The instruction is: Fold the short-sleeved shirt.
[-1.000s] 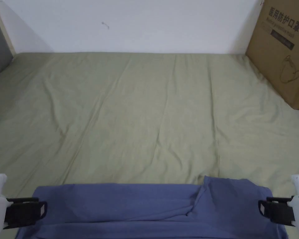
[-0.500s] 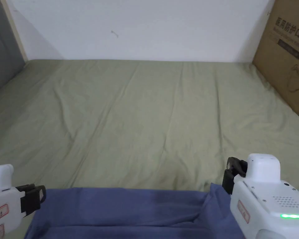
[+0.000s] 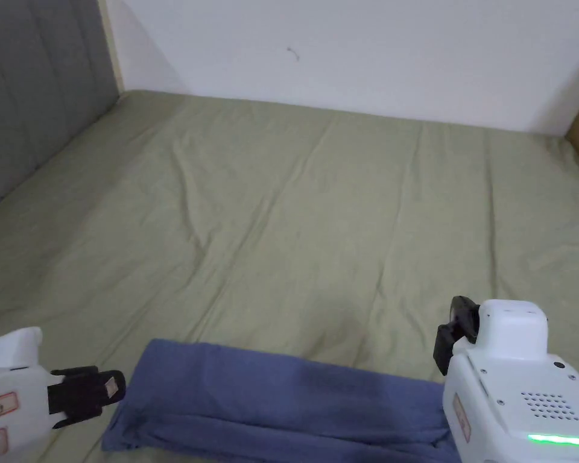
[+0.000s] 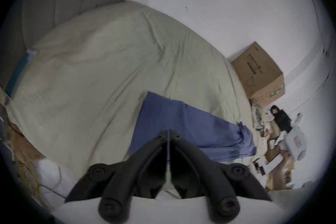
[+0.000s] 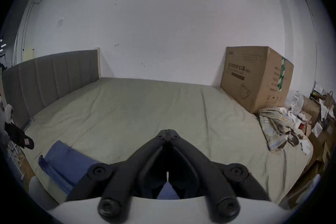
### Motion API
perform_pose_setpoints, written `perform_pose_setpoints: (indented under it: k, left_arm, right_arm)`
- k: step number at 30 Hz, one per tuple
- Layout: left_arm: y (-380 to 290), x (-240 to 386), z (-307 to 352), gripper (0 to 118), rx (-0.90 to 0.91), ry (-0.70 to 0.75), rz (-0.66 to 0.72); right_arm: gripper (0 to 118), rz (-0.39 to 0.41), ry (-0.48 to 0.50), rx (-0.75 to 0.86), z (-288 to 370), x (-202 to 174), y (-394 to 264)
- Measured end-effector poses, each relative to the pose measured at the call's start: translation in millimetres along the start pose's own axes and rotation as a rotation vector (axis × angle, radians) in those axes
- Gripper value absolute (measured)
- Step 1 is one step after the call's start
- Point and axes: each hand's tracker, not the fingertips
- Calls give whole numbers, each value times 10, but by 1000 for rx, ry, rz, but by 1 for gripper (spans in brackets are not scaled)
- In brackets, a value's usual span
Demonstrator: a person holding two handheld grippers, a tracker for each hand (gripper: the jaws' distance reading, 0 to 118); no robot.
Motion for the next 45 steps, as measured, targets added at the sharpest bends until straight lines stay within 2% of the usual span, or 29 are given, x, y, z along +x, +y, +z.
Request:
perform_pose_setpoints:
  k: [1,3,4,7,11,15,16,17,18,19,20,22,23,25,30,38,45]
  left_arm:
    - [25,-88,-53,21,-23,-22,40]
    - [42,-296,-177,71,-62,-65,95]
    - [47,-361,-243,86,-86,-89,107]
    - [55,-511,-427,93,-108,-125,133]
    - [46,-671,-717,95,-154,-241,232]
    - [39,-798,-814,94,-119,-362,324]
    - [36,-829,-844,85,-141,-393,368]
    - [21,-854,-851,64,-136,-389,399]
    - [10,-865,-874,28,-140,-372,385]
    - [-13,-844,-935,5,-165,-310,366]
    - [-43,-800,-1019,5,-222,-187,289]
    - [-2,-776,-963,4,-194,-303,348]
    - [45,-755,-937,4,-202,-277,355]
    - [98,-686,-902,4,-192,-228,264]
    - [258,-574,-787,4,-185,-179,178]
    - [366,-705,-423,4,-139,-101,182]
    - [443,-62,-251,4,-77,-44,16]
  right_arm:
    - [1,-1,5,-5,-16,-28,-7]
    - [1,14,5,-15,-39,-98,-15]
    - [1,23,8,-17,-44,-138,-12]
    - [1,45,13,-23,-68,-222,9]
    - [1,61,26,-36,-102,-301,56]
    - [1,72,33,-51,-116,-348,81]
    - [1,71,35,-56,-118,-354,85]
    - [1,69,39,-60,-118,-350,83]
    - [1,68,40,-63,-119,-344,77]
    - [1,69,39,-66,-122,-347,73]
    - [1,73,39,-72,-127,-350,71]
    - [1,77,42,-83,-140,-345,61]
    - [1,78,43,-86,-140,-344,58]
    - [1,75,42,-92,-136,-341,52]
    - [1,64,51,-111,-138,-296,49]
    - [1,17,44,-120,-107,-128,31]
    - [1,-11,22,-119,-33,61,-19]
